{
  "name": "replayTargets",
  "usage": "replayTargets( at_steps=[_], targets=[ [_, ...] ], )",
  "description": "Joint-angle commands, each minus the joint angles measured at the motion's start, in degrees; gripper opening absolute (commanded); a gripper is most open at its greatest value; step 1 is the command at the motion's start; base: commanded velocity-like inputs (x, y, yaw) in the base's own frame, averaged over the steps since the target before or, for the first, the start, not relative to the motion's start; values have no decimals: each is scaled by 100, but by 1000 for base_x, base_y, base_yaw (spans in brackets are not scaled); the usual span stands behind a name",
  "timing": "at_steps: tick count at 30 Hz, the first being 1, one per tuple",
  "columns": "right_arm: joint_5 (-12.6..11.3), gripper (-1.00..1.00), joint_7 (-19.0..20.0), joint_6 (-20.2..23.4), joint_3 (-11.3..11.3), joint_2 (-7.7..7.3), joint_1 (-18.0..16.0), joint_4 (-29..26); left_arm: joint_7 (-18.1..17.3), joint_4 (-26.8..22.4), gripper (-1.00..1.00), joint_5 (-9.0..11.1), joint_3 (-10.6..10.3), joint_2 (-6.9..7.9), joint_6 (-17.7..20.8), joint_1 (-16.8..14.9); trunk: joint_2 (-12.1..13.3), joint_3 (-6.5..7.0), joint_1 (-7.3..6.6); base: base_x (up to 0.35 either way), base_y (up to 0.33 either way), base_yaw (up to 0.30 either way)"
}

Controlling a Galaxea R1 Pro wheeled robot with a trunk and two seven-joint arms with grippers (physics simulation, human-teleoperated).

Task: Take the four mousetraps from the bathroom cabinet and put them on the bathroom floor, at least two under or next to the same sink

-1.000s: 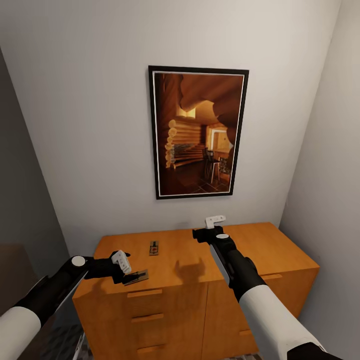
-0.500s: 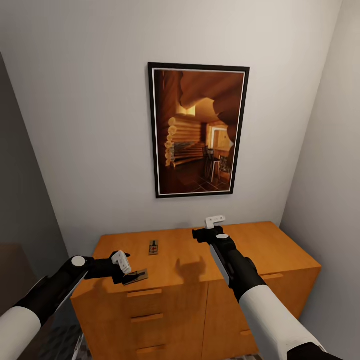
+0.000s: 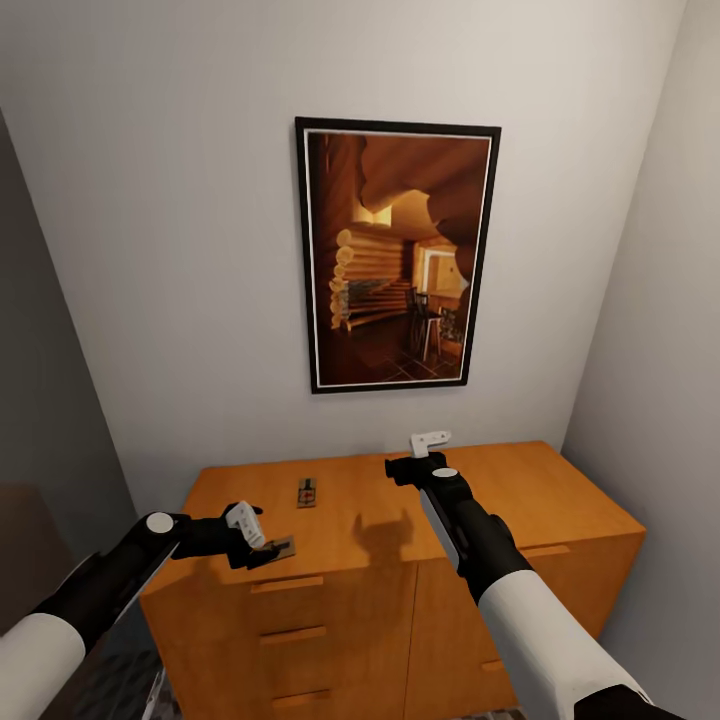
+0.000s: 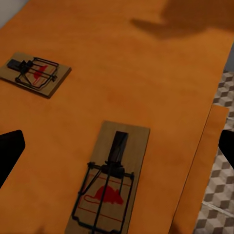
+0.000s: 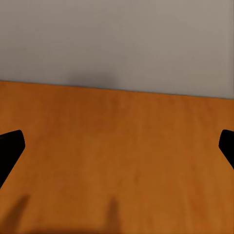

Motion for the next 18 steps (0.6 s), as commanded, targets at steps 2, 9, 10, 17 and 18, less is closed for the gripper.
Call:
replayTargets(
  at_steps=[2, 9, 10, 17, 18],
  targets=[
    [13, 100, -24, 37, 14, -1, -5, -7, -13, -8, 100, -5, -6, -6, 51, -5, -91, -47, 47, 0, 0, 0],
    [13, 100, -28, 34, 17, -1, -5, -7, -8, 6, 100, -12, -4, -20, 54, -6, -372, -173, 200, 0, 0, 0],
    [13, 100, -28, 35, 17, -1, -5, -7, -7, 6, 100, -13, -4, -21, 54, -5, -412, -191, 222, 0, 0, 0],
    [13, 100, -29, 32, 14, -1, -5, -7, -4, 8, 100, -14, -1, -21, 54, -8, -412, -191, 222, 0, 0, 0],
    [13, 100, -29, 32, 15, -1, -5, -7, -6, 8, 100, -14, -1, -20, 54, -7, -412, -191, 222, 0, 0, 0]
  ],
)
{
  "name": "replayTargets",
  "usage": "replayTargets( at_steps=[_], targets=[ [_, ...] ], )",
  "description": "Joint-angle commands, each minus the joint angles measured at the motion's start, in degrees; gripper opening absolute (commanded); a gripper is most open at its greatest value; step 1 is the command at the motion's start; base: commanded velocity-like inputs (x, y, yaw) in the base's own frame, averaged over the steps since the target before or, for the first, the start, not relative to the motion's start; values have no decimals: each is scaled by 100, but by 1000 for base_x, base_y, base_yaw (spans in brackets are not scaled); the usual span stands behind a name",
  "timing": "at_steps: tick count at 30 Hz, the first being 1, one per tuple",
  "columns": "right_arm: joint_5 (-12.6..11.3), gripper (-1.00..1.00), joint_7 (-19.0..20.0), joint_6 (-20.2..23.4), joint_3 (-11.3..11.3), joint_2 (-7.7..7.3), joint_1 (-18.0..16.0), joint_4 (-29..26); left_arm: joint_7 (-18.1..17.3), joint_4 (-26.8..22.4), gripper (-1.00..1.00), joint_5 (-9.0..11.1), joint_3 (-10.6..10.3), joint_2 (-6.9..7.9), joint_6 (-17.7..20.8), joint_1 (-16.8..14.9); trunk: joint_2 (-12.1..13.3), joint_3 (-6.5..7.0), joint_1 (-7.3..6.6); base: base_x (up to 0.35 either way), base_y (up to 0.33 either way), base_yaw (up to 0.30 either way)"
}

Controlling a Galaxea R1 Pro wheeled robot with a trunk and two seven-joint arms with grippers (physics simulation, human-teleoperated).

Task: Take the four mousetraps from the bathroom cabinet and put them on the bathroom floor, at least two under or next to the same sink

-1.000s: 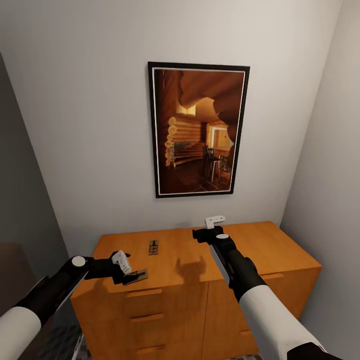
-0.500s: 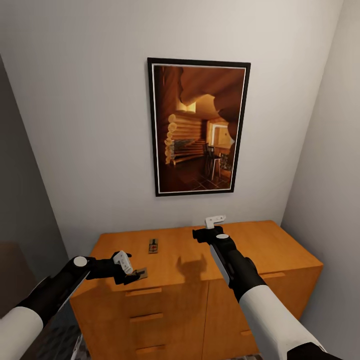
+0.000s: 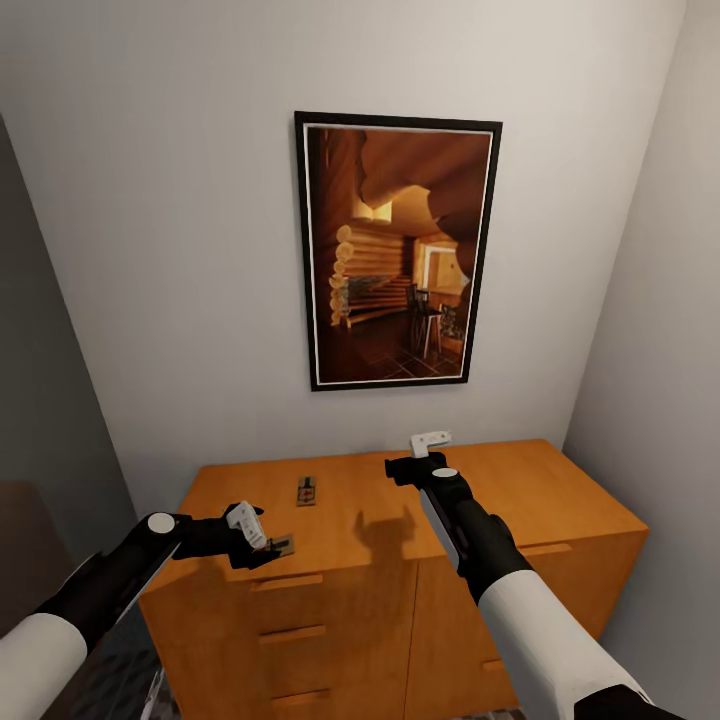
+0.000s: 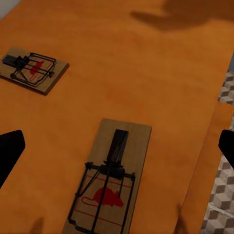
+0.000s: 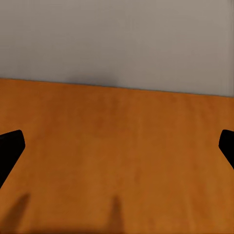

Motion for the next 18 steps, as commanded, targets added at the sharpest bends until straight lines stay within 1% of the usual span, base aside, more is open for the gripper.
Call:
replayTargets(
  at_steps=[1, 8, 14, 18],
  targets=[
    [13, 100, -25, 38, 14, -1, -5, -7, -15, -12, 100, -2, -6, 5, 49, -4, -8, -10, 2, 0, 0, 0],
    [13, 100, -25, 38, 13, -1, -1, -4, -20, -5, 100, -2, -2, 11, 54, -3, -8, -10, 2, 0, 0, 0],
    [13, 100, -25, 36, 6, -1, -3, 2, -30, 18, 100, 12, -1, 44, 57, -2, -8, -10, 2, 0, 0, 0],
    [18, 100, -28, 35, -4, -1, -4, 6, -36, 128, 100, 20, -6, 19, 58, -2, -8, -10, 2, 0, 0, 0]
  ],
)
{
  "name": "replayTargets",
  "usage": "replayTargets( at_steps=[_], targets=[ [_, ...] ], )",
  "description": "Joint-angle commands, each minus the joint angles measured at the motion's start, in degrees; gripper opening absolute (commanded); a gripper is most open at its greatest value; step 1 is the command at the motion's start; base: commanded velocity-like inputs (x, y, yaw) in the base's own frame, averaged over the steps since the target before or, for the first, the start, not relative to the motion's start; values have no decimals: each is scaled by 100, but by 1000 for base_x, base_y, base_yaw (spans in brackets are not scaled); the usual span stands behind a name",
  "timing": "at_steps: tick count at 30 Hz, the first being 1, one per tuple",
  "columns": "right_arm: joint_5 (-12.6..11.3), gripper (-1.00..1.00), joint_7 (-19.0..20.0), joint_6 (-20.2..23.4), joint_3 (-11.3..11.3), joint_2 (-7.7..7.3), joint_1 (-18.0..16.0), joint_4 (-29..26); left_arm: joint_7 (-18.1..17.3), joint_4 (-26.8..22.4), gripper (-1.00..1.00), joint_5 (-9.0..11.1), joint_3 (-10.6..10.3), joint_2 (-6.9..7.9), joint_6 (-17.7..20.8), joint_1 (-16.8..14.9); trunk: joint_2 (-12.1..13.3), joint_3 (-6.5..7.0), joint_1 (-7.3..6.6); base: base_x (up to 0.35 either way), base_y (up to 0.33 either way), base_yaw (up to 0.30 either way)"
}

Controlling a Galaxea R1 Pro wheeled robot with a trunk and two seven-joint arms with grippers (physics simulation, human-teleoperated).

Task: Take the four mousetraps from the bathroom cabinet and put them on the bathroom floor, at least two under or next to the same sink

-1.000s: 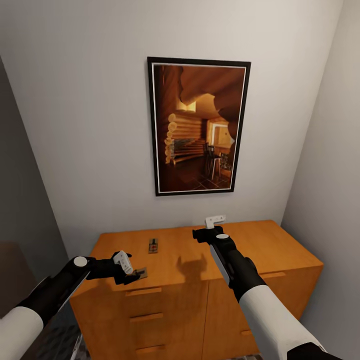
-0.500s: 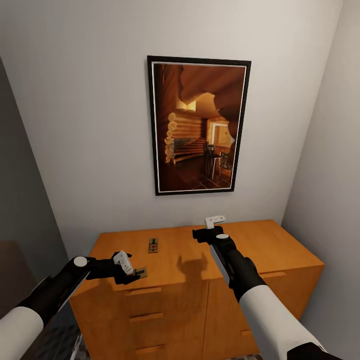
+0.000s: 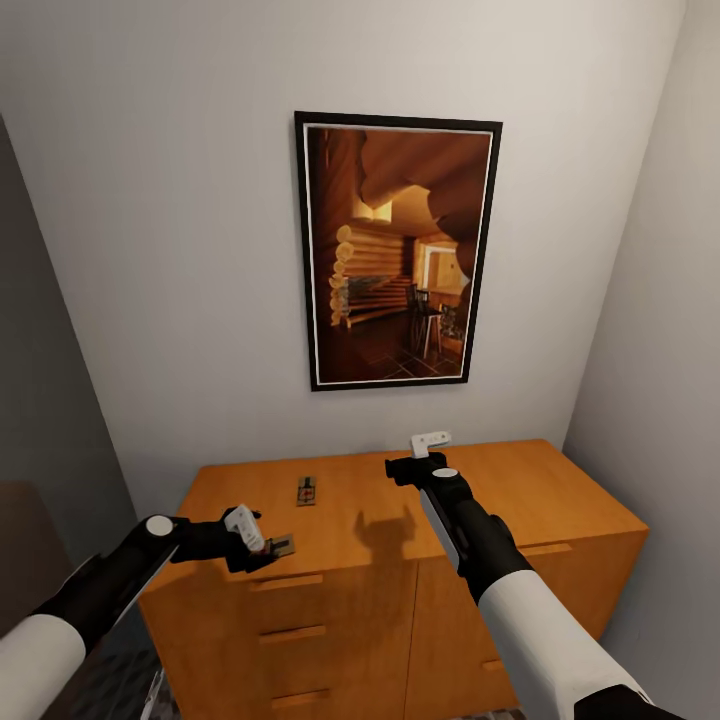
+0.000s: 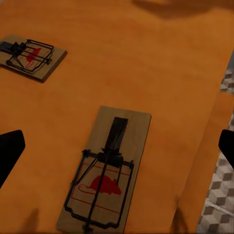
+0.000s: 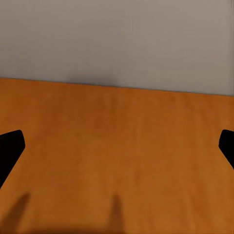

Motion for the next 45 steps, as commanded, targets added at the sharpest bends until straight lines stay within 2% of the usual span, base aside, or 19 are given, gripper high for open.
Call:
replayTargets(
  at_steps=[1, 8, 15, 26, 34, 45],
  targets=[
    [15, 100, -25, 36, 12, -1, -5, -9, -8, 34, 100, 0, -12, -11, 48, -5, -8, -10, 2, 0, 0, 0],
    [18, 100, -24, 36, 9, -1, -4, -10, 46, 113, 100, -4, -5, -145, 43, -5, -8, -10, 2, 0, 0, 0],
    [18, 100, -24, 36, 8, -8, -5, -8, 127, 180, 100, -6, -3, -193, 43, -5, -8, -10, 2, 0, 0, 0],
    [18, 100, -24, 36, 13, -8, -5, -5, 221, 377, 100, -14, -2, -207, 41, -5, -8, -10, 2, 0, 0, 0],
    [18, 100, -25, 36, 16, -10, -5, -3, 518, 419, 100, -18, -2, -186, 47, -5, -8, -10, 2, 0, 0, 0],
    [14, 100, -24, 36, 17, -10, -4, 5, 577, 421, 100, -15, 5, -156, 49, -5, -8, -10, 2, 0, 0, 0]
  ],
)
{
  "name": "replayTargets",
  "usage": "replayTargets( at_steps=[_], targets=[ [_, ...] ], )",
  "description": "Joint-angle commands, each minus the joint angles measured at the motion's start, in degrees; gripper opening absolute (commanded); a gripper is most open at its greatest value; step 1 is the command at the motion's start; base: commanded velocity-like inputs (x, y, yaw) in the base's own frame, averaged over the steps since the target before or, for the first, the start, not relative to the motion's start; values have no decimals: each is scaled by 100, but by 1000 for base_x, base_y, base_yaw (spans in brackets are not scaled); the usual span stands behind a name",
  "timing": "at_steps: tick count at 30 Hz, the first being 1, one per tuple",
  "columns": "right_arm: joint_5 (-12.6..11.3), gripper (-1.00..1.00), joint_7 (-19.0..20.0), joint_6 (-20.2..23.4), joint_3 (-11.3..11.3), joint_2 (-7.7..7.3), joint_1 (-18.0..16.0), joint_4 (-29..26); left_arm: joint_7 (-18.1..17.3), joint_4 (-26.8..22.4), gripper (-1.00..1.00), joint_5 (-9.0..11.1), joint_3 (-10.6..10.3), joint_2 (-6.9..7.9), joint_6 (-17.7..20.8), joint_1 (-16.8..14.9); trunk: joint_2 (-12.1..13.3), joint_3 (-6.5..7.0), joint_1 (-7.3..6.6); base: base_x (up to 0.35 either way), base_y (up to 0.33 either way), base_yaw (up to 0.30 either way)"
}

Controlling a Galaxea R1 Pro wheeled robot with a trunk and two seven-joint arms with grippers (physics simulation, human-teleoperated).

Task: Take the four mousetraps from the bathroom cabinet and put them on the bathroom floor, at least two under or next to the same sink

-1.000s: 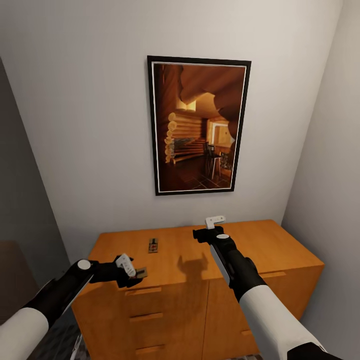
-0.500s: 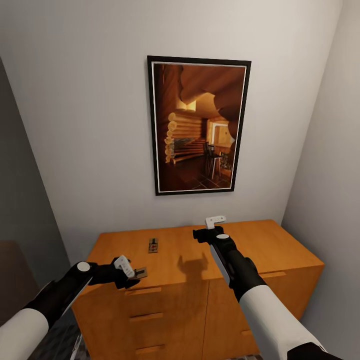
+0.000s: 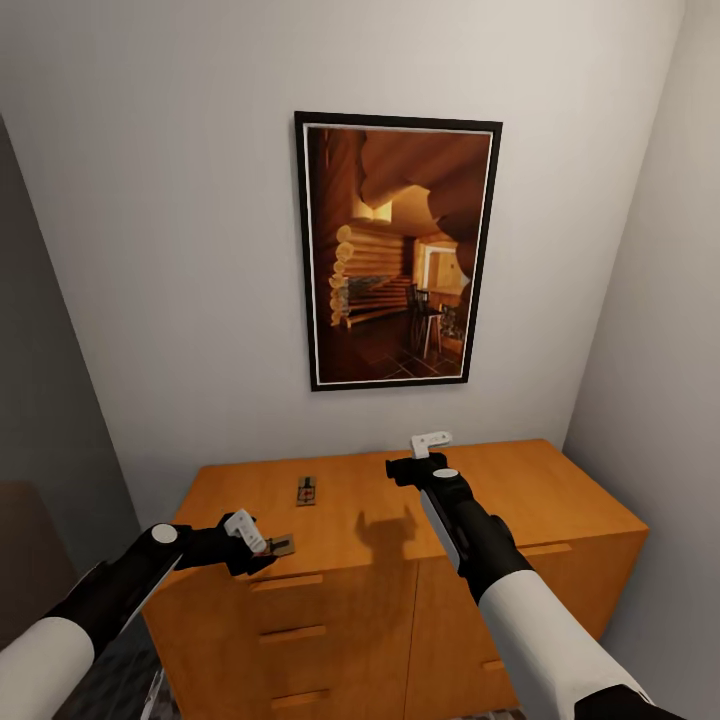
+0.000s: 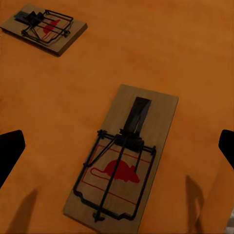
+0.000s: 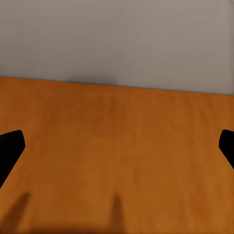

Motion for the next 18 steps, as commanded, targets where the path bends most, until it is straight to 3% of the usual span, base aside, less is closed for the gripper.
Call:
replayTargets(
  at_steps=[1, 18],
  targets=[
    [14, 100, -26, 36, 14, -1, -5, -7, -13, -13, 100, -10, -8, 3, 39, -4, -8, -10, 2, 0, 0, 0],
    [13, 100, -31, 36, 14, -1, -6, -1, -14, -5, 100, -10, -24, -46, 43, -4, -8, -10, 2, 0, 0, 0]
  ],
)
